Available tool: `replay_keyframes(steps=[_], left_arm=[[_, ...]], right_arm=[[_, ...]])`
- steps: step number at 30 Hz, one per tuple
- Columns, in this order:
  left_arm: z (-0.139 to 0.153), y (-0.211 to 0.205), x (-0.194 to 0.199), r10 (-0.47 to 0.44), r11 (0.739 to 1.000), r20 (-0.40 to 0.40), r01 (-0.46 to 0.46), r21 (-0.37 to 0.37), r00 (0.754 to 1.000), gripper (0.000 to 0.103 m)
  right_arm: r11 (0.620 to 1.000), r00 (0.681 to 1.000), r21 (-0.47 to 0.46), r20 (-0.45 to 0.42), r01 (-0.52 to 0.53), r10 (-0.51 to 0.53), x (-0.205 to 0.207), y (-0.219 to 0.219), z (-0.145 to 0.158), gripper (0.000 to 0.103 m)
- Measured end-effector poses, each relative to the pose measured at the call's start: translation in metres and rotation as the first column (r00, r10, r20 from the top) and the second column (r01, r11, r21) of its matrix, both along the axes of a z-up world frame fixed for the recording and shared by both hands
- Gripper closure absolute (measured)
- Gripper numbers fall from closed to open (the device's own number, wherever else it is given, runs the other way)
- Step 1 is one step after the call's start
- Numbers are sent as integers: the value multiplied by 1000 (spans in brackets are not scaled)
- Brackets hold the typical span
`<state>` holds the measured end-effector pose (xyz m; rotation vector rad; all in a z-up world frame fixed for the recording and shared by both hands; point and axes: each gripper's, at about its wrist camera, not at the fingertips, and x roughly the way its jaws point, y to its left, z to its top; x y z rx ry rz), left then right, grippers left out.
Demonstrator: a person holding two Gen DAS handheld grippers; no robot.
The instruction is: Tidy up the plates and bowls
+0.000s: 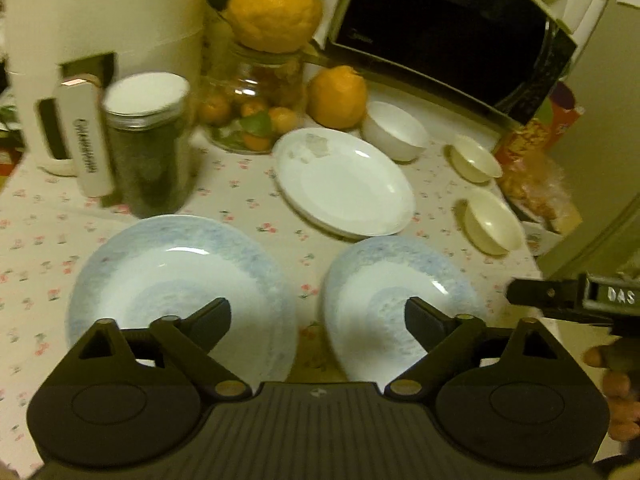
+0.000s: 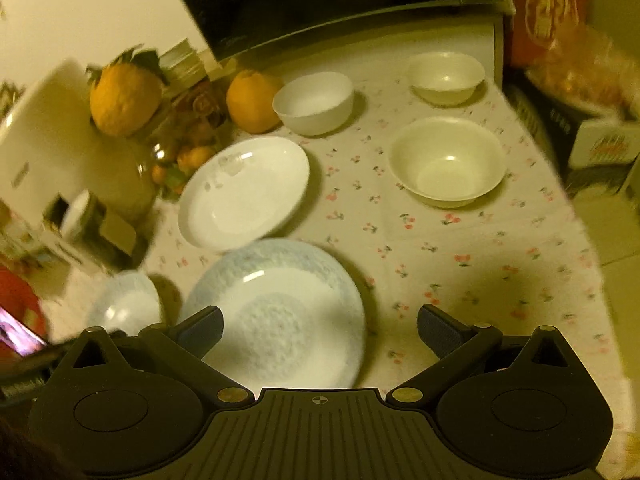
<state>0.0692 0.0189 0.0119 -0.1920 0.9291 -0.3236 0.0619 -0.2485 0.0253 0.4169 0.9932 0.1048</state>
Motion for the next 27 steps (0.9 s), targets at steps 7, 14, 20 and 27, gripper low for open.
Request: replay_keyframes(steps=[7, 14, 20, 27], left_arm=[[-13, -14, 18, -122, 991, -39, 120, -60, 992, 37], [-26, -22, 33, -137, 989, -86, 131, -65, 987, 63], [-32, -30, 40, -117, 992, -101, 120, 24, 988, 73], [-40, -38, 40, -113, 984, -128, 128, 122, 985, 91]], right_arm=[[977, 999, 209, -44, 31, -22, 16, -23, -32, 1], [972, 995, 229, -94, 54, -33, 23, -36, -51, 21], [962, 987, 262, -157, 84, -43, 26, -43, -71, 59], [956, 981, 285, -194, 73, -17, 28, -38, -83, 86]])
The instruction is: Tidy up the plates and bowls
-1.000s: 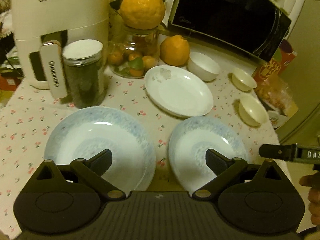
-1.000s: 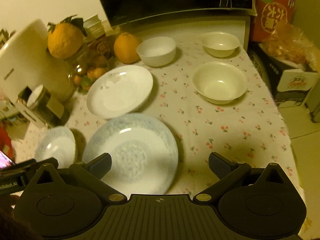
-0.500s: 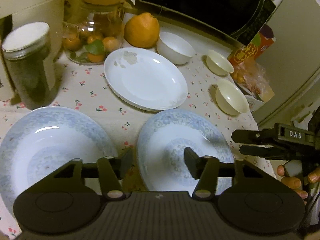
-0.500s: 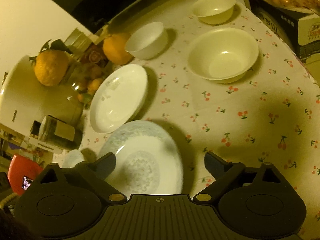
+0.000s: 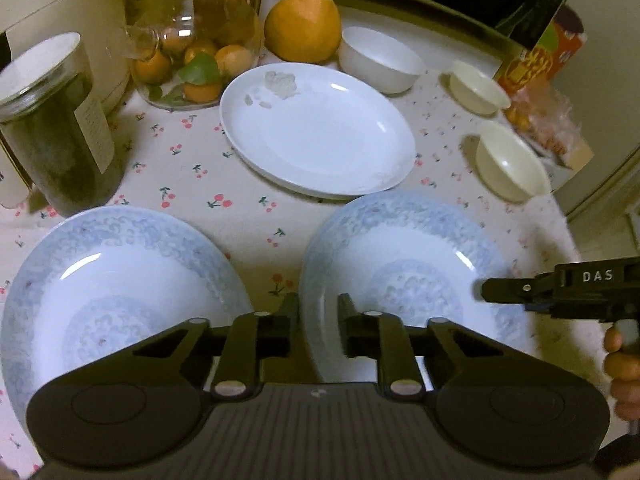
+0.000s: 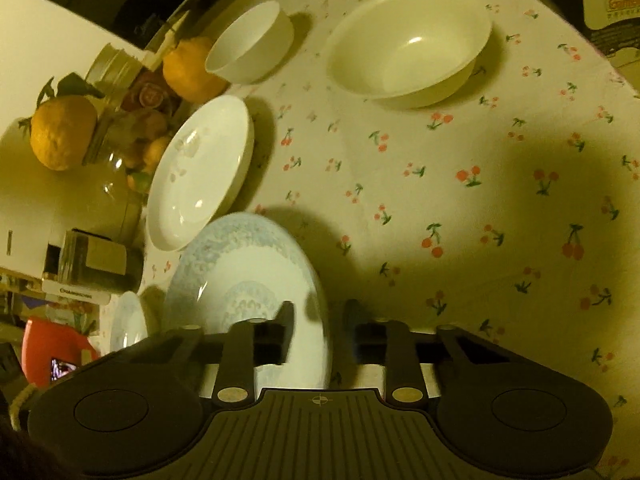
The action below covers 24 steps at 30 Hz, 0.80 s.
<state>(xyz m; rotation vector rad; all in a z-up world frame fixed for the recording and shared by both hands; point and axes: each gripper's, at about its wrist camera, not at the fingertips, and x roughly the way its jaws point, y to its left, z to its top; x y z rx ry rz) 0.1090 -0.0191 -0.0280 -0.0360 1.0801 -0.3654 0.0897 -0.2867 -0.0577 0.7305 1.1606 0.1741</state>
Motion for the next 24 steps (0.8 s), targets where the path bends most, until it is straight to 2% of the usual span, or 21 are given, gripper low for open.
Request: replay_keyframes(steps=[3, 9, 24], left_arm=[[0, 2, -2, 8, 1000, 16, -8, 22, 1000, 98], [5, 2, -11, -6, 998, 48, 3, 58, 999, 98], [5, 5, -27, -49, 995, 64, 43, 88, 997, 98]], right_arm=[[999, 1000, -33, 8, -22, 22, 0, 6, 2, 89], [998, 999, -46, -4, -48, 48, -6, 10, 6, 90], [991, 992, -65, -55, -114, 110, -26, 23, 8, 90]])
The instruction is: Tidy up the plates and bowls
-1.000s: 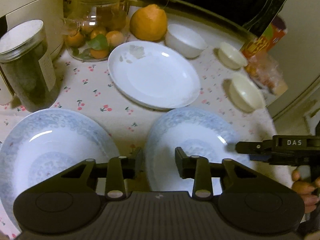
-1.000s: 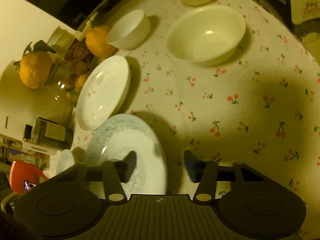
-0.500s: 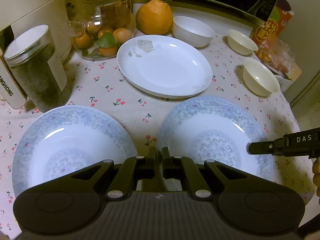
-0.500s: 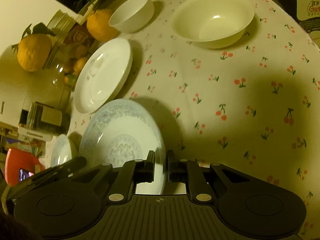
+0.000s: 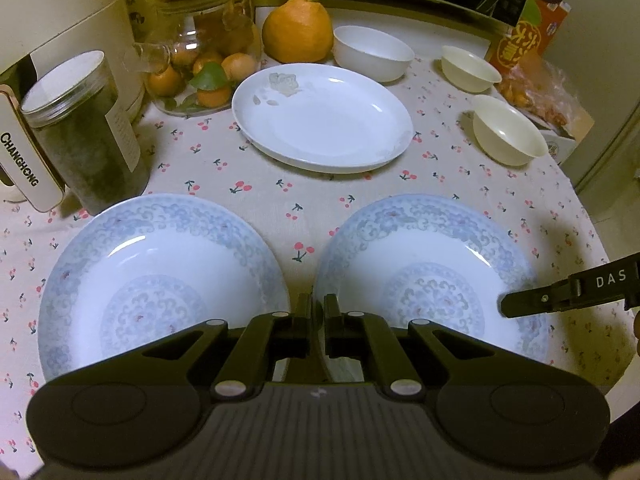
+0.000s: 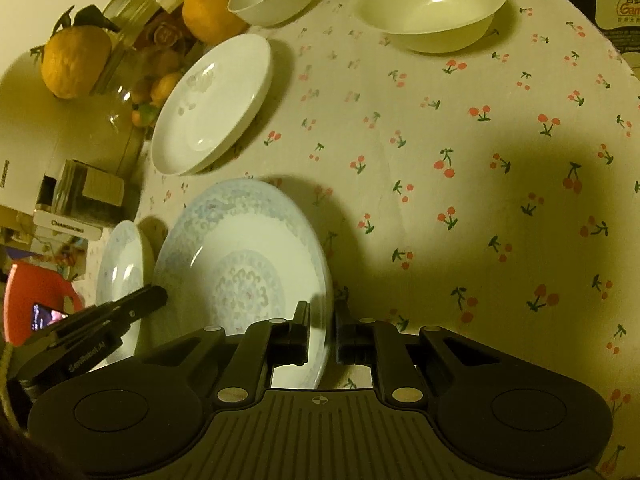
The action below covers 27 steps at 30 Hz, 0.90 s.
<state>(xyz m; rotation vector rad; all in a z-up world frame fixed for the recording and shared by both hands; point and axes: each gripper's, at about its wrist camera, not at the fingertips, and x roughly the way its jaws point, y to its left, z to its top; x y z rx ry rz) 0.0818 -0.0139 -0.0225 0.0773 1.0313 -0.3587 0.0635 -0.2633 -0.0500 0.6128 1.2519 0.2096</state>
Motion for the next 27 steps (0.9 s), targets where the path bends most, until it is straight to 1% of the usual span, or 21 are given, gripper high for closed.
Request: replay_keyframes(steps=[2, 5, 7, 9, 10, 11, 12, 14, 15, 16, 17, 19, 20, 21, 23, 25, 27], left_arm=[[0, 0, 0, 1, 1000, 1, -1, -1, 1000, 98], [0, 1, 0, 2, 1000, -2, -2, -3, 1000, 98], [0, 1, 0, 5, 1000, -7, -5, -12, 1000, 98], [0, 3, 1, 7, 1000, -15, -8, -28, 1000, 95], [0, 4, 1, 11, 999, -20, -11, -41, 1000, 94], [1, 4, 1, 16, 999, -21, -17, -48, 1000, 89], [3, 5, 0, 18, 999, -17, -19, -51, 1000, 87], [6, 5, -2, 16, 998, -3, -16, -57, 1000, 86], [8, 5, -3, 12, 998, 3, -12, -57, 1000, 84], [9, 5, -4, 7, 998, 5, -7, -62, 1000, 82], [10, 5, -5, 2, 998, 6, -2, -70, 1000, 79], [11, 6, -6, -2, 997, 6, 2, -81, 1000, 74], [12, 6, -7, -1, 997, 12, 2, -82, 1000, 65], [14, 5, -8, 4, 997, 23, -2, -74, 1000, 51], [19, 6, -11, 2, 998, 60, 2, -68, 998, 41], [22, 6, -13, -11, 997, 80, 18, -77, 997, 36], [25, 9, -15, -12, 996, 89, 20, -87, 996, 25]], right_arm=[[1000, 1000, -7, 2, -7, 7, 1, 1, 0, 90], [1000, 1000, 7, -8, -4, 4, 2, -1, -2, 90], [1000, 1000, 20, -14, -5, 6, 3, -2, -2, 87], [1000, 1000, 13, -16, -11, 11, 6, -2, 0, 87], [1000, 1000, 6, -11, -14, 14, 6, -2, 2, 85], [1000, 1000, -7, -1, -16, 16, 7, -2, 5, 79], [1000, 1000, -19, 8, -15, 15, 7, -2, 7, 76], [999, 1000, -44, 22, -9, 10, 8, -3, 10, 68], [999, 1000, -47, 26, -5, 6, 8, -4, 11, 65], [999, 1000, -48, 27, 0, 2, 8, -5, 11, 60], [999, 1000, -51, 26, 4, -3, 8, -5, 12, 54], [998, 999, -63, 38, 12, -9, 8, -6, 15, 51], [997, 999, -70, 44, 12, -9, 8, -5, 16, 49], [997, 999, -78, 52, 13, -9, 8, -4, 18, 48], [996, 997, -88, 73, 15, -9, 8, -2, 22, 37], [996, 995, -93, 103, 13, -3, 9, 1, 26, 31], [995, 991, -104, 132, 6, 7, 9, 6, 32, 27]])
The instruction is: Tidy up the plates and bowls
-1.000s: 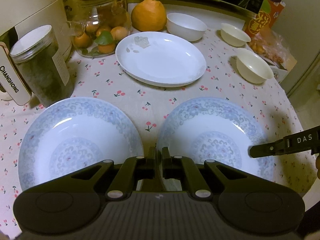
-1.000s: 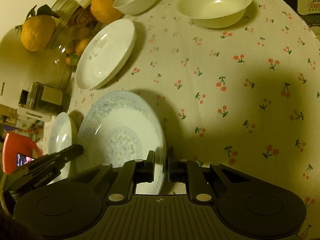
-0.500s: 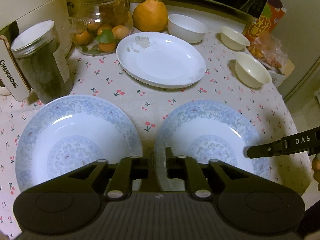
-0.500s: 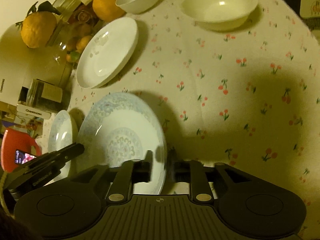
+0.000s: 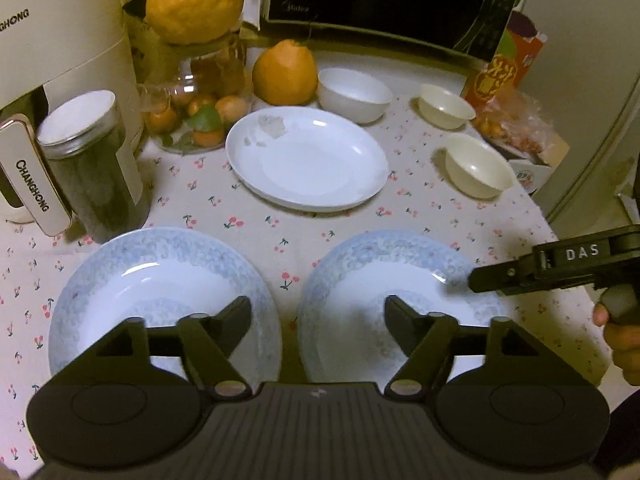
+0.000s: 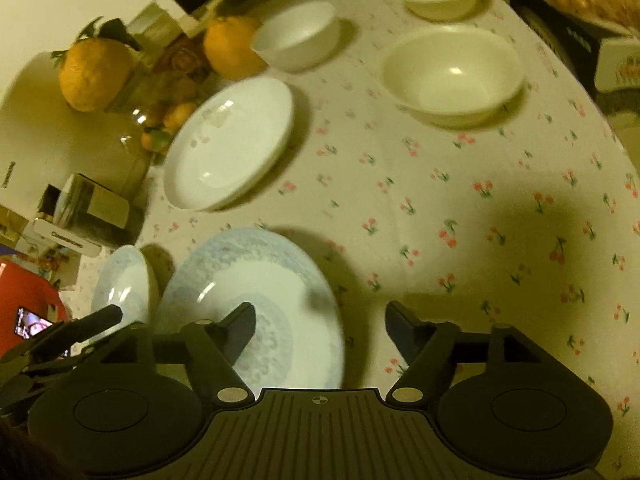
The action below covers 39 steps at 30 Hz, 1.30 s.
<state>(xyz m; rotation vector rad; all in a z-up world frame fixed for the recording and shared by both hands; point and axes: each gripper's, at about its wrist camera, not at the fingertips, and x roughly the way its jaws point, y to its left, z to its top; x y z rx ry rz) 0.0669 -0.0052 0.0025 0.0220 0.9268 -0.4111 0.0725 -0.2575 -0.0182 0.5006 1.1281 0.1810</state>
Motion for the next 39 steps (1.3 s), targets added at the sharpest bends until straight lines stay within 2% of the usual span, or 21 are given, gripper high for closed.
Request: replay_keyframes(steps=[3, 9, 17, 27, 31, 39], left_arm=[[2, 4, -3, 12, 1000, 13, -12, -2, 1000, 13], [4, 17, -2, 70, 997, 29, -70, 12, 997, 3], [2, 46, -1, 173, 984, 25, -174, 32, 985, 1], [-1, 88, -3, 285, 958, 5, -285, 32, 959, 1], [-9, 100, -3, 320, 947, -27, -319, 42, 947, 1], [-24, 122, 0, 383, 924, -118, -381, 41, 916, 2]], right_arm=[[999, 999, -29, 44, -17, 18, 1, 10, 8, 20], [995, 992, -89, 115, -48, 58, 4, 32, 20, 10], [986, 980, -150, 174, -76, 102, 11, 65, 31, 10], [979, 969, -171, 200, -112, 146, 26, 110, 38, 10], [974, 960, -178, 215, -143, 180, 32, 130, 38, 10], [947, 928, -165, 207, -277, 308, 45, 175, 33, 10]])
